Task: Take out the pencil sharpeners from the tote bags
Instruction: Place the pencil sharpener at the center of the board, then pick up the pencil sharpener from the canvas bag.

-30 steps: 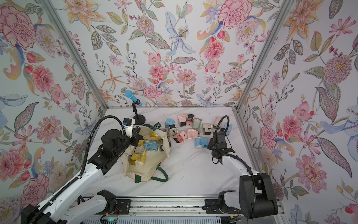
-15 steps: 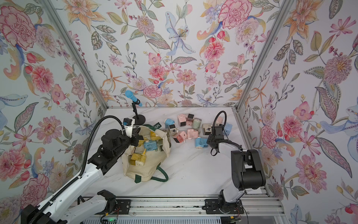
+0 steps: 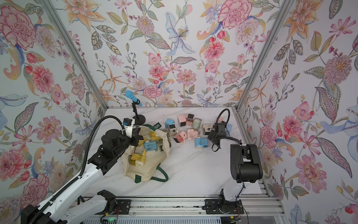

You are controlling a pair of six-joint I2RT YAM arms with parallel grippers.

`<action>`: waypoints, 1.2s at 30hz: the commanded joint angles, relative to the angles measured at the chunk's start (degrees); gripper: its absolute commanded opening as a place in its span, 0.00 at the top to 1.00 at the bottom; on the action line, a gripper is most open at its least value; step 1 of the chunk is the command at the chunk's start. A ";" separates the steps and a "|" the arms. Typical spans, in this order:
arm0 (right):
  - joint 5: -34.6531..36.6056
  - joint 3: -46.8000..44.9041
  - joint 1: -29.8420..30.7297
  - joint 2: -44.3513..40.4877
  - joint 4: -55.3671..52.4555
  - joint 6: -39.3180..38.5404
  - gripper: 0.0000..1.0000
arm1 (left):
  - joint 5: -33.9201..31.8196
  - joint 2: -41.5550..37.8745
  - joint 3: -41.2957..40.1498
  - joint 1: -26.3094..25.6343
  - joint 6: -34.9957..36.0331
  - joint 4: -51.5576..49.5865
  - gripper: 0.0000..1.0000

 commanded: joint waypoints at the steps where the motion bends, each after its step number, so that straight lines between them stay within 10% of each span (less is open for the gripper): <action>1: -2.02 -2.13 -0.02 -0.16 -0.09 1.83 0.33 | -1.26 -0.58 1.71 0.01 -0.16 1.38 1.00; 16: 2.77 -4.12 4.55 -18.26 -7.31 1.14 0.22 | -1.64 -0.09 1.39 -0.45 0.58 1.49 1.00; 24: 2.41 -5.48 20.79 -37.51 -5.42 -4.06 0.19 | -7.32 -0.48 4.71 -4.89 2.09 -5.24 1.00; 36: -1.41 -8.31 51.22 -37.23 7.35 -19.46 0.19 | -3.65 -2.76 0.08 -4.92 -1.68 -4.87 1.00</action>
